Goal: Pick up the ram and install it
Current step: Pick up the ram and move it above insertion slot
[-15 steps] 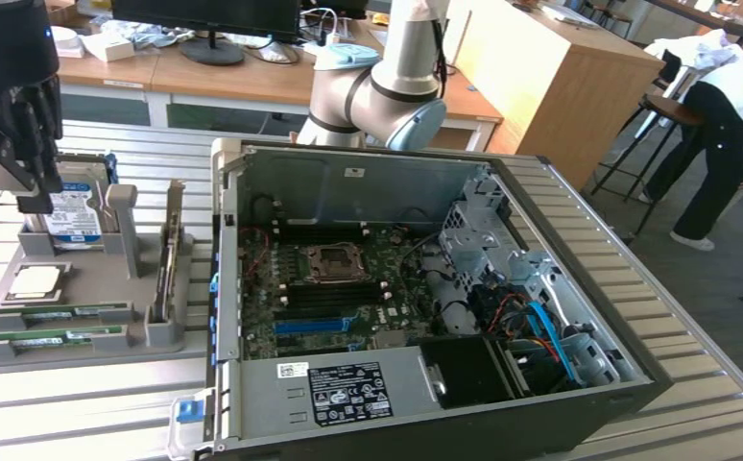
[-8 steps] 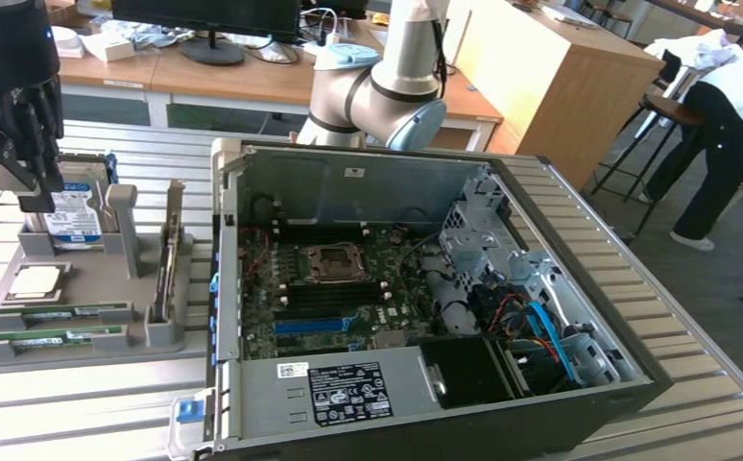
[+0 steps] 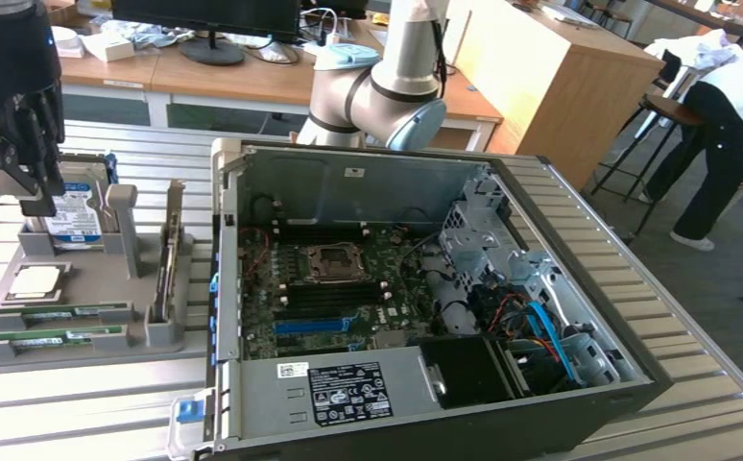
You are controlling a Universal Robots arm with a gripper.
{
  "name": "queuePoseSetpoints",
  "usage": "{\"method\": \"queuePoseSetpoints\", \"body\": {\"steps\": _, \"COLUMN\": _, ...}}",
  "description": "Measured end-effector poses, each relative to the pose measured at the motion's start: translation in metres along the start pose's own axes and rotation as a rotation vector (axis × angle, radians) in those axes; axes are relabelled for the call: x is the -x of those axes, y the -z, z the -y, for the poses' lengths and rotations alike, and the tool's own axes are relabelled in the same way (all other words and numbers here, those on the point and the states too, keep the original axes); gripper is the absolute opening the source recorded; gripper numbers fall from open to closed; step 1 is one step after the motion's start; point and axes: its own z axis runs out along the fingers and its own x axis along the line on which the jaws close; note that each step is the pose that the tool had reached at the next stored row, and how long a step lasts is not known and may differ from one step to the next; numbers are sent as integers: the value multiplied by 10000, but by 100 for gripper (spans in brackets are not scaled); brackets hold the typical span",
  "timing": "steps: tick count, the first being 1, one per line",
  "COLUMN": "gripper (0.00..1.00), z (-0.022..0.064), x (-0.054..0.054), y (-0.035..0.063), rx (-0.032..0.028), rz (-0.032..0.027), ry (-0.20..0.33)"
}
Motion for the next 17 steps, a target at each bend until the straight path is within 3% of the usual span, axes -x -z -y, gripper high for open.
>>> {"method": "queuePoseSetpoints", "body": {"steps": 17, "gripper": 36, "z": 2, "x": -5, "y": -182, "rx": 0, "rz": 2, "ry": -1}}
